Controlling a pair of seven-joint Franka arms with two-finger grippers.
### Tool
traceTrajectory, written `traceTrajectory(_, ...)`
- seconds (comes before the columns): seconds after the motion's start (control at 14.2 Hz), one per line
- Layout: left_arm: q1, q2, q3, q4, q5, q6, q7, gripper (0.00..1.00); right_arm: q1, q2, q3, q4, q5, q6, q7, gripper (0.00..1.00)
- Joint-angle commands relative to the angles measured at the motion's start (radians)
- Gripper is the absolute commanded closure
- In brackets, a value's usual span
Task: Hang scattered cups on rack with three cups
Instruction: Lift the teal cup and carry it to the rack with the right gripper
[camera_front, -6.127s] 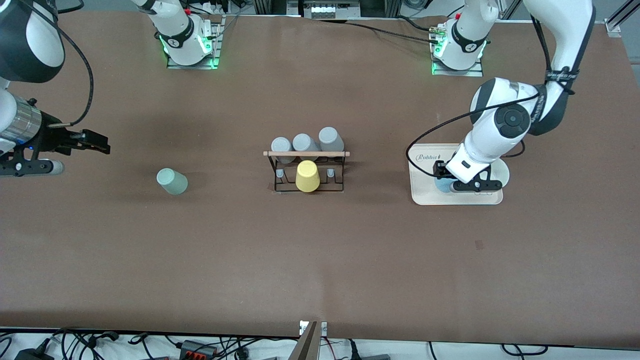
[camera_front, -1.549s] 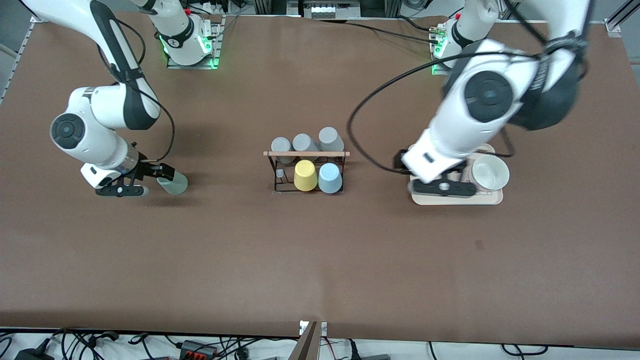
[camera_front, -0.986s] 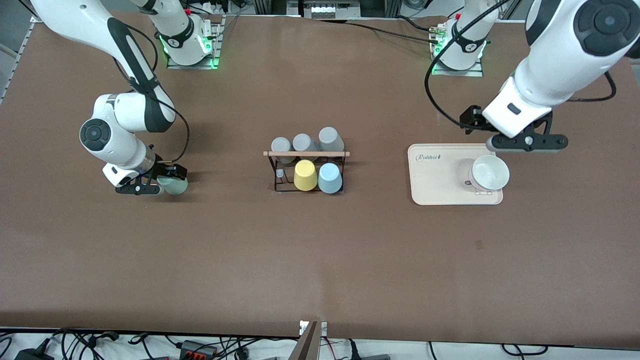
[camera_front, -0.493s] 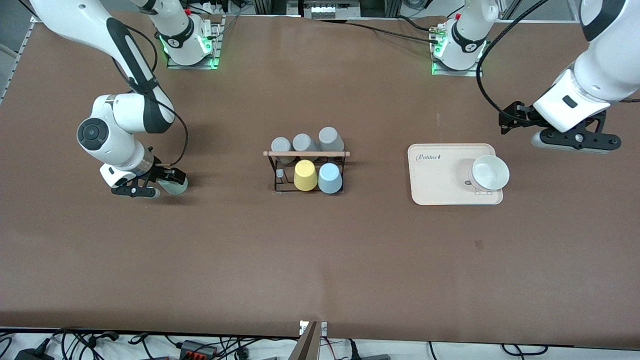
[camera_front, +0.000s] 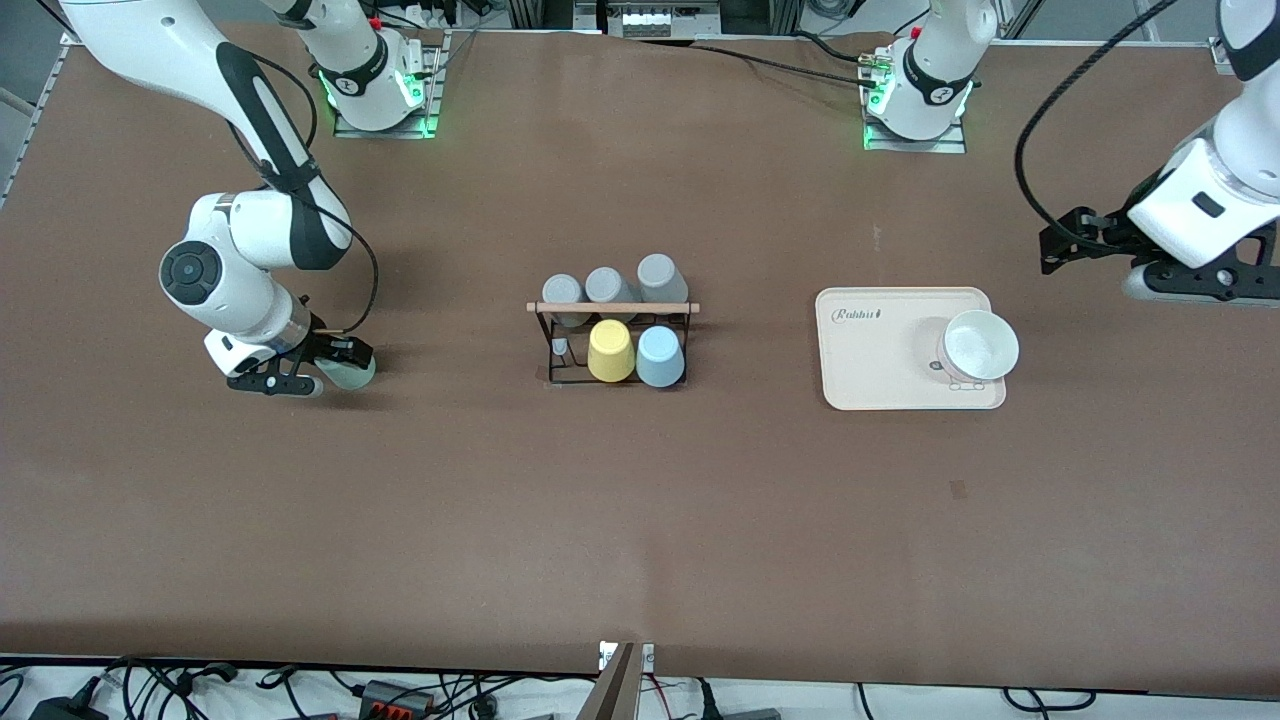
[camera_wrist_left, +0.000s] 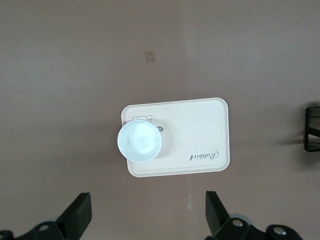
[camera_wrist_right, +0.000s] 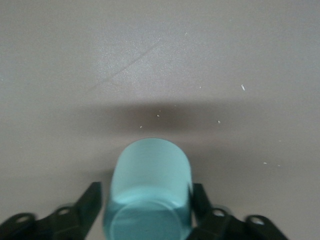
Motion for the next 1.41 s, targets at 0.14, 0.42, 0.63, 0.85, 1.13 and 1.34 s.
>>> traceTrajectory(0.14, -0.208, -0.024, 0.227, -0.025, -0.024, 0.042, 0.039, 0.0, 0.005, -0.026, 0.001, 0.057, 0.002, -0.041, -0.022, 0.75)
traceTrajectory(0.42, -0.187, -0.025, 0.227, -0.038, -0.022, 0.056, 0.071, 0.0, 0.048, -0.023, 0.004, 0.338, 0.0, -0.382, -0.025, 0.75)
traceTrajectory(0.63, -0.145, -0.031, 0.189, -0.042, -0.022, 0.056, 0.073, 0.0, 0.116, 0.012, 0.004, 0.566, 0.011, -0.599, -0.008, 0.75)
traceTrajectory(0.85, -0.136, -0.03, 0.175, -0.042, -0.022, 0.056, 0.071, 0.0, 0.179, 0.057, 0.004, 0.69, 0.014, -0.65, -0.007, 0.75)
traceTrajectory(1.13, -0.138, -0.024, 0.175, -0.027, -0.021, 0.051, 0.07, 0.0, 0.28, 0.112, 0.004, 0.775, 0.019, -0.64, 0.04, 0.75)
traceTrajectory(1.34, -0.138, -0.024, 0.175, -0.027, -0.021, 0.05, 0.059, 0.0, 0.363, 0.144, 0.004, 0.799, 0.019, -0.621, 0.178, 0.75)
